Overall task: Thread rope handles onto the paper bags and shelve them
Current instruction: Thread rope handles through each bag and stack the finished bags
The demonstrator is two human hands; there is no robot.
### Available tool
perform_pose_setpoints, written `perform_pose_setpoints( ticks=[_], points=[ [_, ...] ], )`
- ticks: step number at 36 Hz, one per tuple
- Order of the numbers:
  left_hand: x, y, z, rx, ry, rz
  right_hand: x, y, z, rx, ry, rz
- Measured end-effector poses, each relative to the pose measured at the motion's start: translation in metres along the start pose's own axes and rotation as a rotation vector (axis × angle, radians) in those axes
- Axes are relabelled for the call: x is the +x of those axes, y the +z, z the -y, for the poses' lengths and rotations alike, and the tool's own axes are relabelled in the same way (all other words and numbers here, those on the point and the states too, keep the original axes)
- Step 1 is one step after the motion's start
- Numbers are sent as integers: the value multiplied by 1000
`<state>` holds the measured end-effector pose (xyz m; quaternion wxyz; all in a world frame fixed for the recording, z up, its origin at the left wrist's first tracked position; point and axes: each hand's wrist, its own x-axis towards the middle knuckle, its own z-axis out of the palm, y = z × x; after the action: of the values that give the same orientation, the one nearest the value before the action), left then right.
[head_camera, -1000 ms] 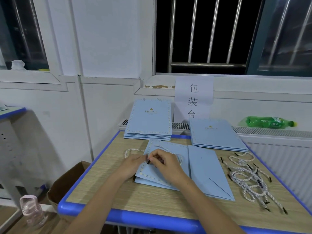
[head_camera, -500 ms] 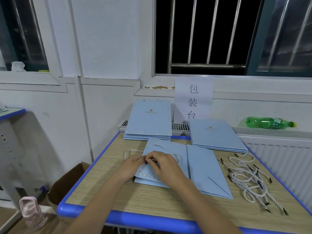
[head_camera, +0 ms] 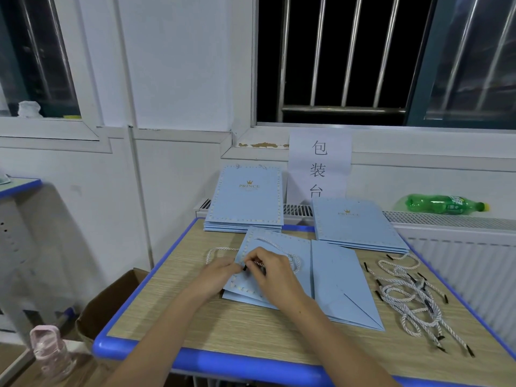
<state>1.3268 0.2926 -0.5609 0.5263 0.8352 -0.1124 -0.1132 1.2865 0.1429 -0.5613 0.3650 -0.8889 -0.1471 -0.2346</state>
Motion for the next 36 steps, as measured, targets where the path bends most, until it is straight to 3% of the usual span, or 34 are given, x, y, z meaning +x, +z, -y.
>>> perform_pose_setpoints(
  ticks=[10, 21, 36],
  points=[
    [-3, 3, -6, -19, 28, -16, 6, 3, 0, 78, 59, 0],
    [4, 3, -4, -162, -62, -62, 4, 5, -2, 83, 58, 20],
    [-2, -15, -2, -84, -6, 175, -1, -2, -3, 349, 165, -20]
  ],
)
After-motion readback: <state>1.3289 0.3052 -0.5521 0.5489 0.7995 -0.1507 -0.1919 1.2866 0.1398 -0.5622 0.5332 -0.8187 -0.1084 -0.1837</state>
